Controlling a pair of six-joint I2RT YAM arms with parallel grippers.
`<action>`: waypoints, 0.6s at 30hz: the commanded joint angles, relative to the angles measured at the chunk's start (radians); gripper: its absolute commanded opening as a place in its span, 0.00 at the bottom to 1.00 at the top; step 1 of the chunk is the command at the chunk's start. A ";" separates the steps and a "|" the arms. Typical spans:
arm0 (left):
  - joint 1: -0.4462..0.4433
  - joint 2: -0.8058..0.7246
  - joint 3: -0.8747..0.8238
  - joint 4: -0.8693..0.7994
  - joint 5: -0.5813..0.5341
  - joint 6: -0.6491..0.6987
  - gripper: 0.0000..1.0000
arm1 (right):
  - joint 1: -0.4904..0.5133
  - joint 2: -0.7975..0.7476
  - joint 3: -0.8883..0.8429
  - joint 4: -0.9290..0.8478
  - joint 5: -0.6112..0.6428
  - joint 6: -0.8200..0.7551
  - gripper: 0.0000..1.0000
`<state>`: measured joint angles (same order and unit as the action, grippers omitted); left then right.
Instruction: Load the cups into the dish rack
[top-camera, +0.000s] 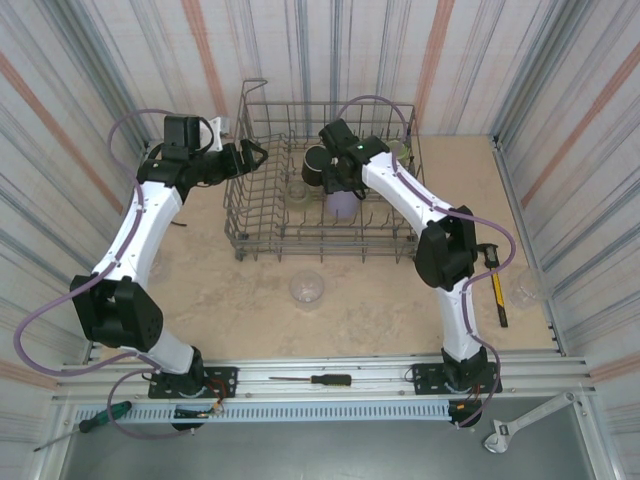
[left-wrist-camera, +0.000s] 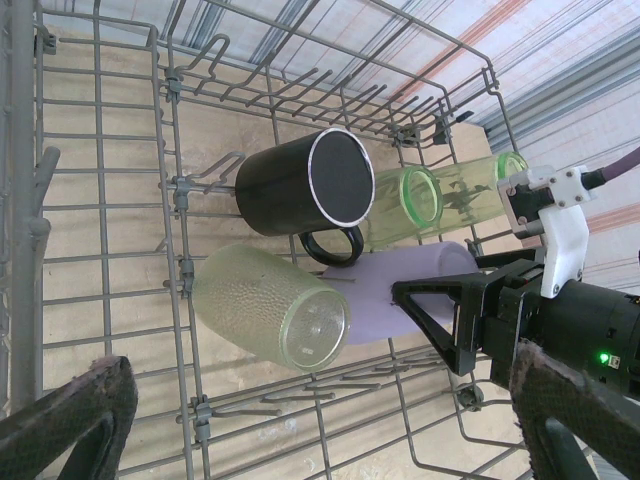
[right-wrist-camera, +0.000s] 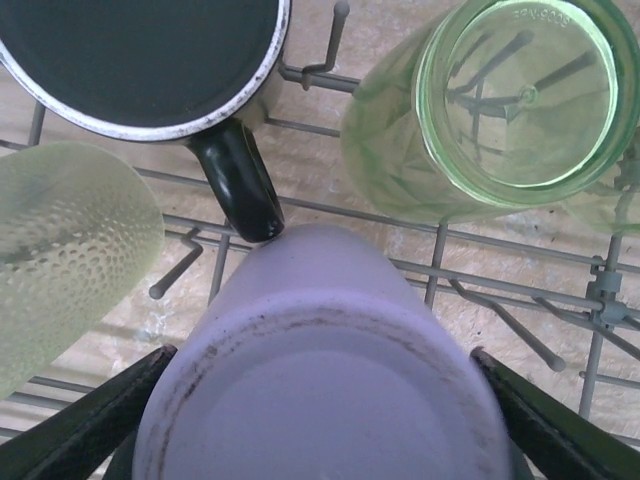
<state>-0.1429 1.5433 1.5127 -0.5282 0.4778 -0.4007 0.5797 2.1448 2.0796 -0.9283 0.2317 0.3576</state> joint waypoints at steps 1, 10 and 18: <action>0.011 -0.015 0.028 -0.017 0.014 -0.013 0.99 | 0.004 0.002 0.019 -0.027 0.014 0.012 0.78; 0.011 -0.017 0.030 -0.021 0.009 -0.013 0.99 | 0.012 -0.031 0.016 -0.039 0.031 0.018 0.84; 0.011 -0.017 0.030 -0.021 0.010 -0.014 0.99 | 0.022 -0.095 -0.014 -0.032 0.010 0.031 0.85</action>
<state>-0.1429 1.5433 1.5127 -0.5282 0.4778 -0.4080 0.5919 2.1231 2.0735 -0.9314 0.2386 0.3592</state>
